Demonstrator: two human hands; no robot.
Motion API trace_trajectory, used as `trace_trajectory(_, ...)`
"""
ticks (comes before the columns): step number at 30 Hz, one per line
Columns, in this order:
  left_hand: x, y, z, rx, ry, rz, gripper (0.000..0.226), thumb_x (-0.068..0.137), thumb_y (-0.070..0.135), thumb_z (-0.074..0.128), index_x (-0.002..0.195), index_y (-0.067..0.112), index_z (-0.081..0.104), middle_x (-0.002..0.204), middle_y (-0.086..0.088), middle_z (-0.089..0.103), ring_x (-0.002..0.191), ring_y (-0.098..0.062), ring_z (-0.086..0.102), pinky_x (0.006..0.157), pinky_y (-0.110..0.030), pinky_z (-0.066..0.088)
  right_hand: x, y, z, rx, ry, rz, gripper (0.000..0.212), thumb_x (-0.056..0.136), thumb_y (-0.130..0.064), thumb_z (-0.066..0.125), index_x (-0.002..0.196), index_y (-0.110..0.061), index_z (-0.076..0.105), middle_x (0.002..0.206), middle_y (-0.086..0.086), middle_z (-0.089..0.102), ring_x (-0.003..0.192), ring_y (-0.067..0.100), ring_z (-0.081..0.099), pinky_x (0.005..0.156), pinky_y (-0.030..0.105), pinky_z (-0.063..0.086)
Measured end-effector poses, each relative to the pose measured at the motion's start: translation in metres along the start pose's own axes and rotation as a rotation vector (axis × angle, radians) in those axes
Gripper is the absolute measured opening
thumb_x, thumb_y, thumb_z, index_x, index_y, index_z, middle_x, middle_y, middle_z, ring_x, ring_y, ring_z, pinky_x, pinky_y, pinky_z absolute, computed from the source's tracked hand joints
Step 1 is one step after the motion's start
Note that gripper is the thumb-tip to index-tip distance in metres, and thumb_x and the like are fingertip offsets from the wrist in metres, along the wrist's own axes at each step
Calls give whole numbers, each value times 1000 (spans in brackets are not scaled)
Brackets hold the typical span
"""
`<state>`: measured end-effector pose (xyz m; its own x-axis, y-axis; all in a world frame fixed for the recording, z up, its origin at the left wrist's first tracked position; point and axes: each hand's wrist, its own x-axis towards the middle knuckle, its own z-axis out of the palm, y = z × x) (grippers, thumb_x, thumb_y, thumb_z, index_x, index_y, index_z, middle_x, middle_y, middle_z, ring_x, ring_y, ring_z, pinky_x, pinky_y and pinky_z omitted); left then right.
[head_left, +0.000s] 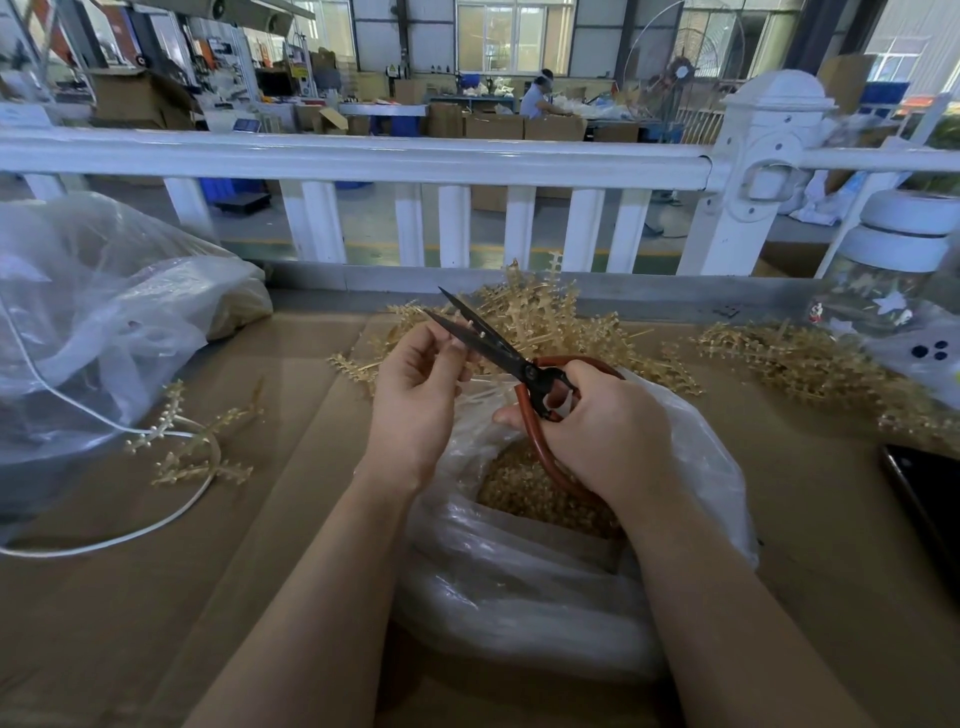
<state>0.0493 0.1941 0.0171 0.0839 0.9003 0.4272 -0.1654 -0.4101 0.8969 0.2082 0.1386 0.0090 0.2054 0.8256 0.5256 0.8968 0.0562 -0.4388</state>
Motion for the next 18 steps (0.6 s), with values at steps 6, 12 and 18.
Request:
trace_trajectory(6, -1, 0, -2, 26, -31, 40, 19, 102, 9, 51, 90, 15, 64, 81, -4, 60, 72, -11, 52, 68, -18, 46, 0, -1, 0, 6, -10, 18, 68, 63, -92, 48, 83, -29, 66, 68, -19, 60, 62, -5, 50, 53, 12, 33)
trace_trajectory(12, -1, 2, -4, -86, -57, -4, 13, 95, 18, 53, 85, 12, 59, 83, -6, 60, 72, -12, 52, 69, -22, 44, 0, -2, 0, 42, 9, 17, 65, 64, -91, 51, 91, -34, 70, 68, -25, 55, 61, -11, 45, 54, 8, 29)
trace_trajectory(18, 0, 2, -6, -121, -68, 11, 13, 97, 14, 55, 94, 1, 58, 82, -9, 58, 70, -12, 53, 71, -27, 46, -1, -2, -1, 62, 3, 15, 66, 61, -96, 47, 90, -39, 65, 68, -25, 55, 64, -13, 46, 55, 9, 31)
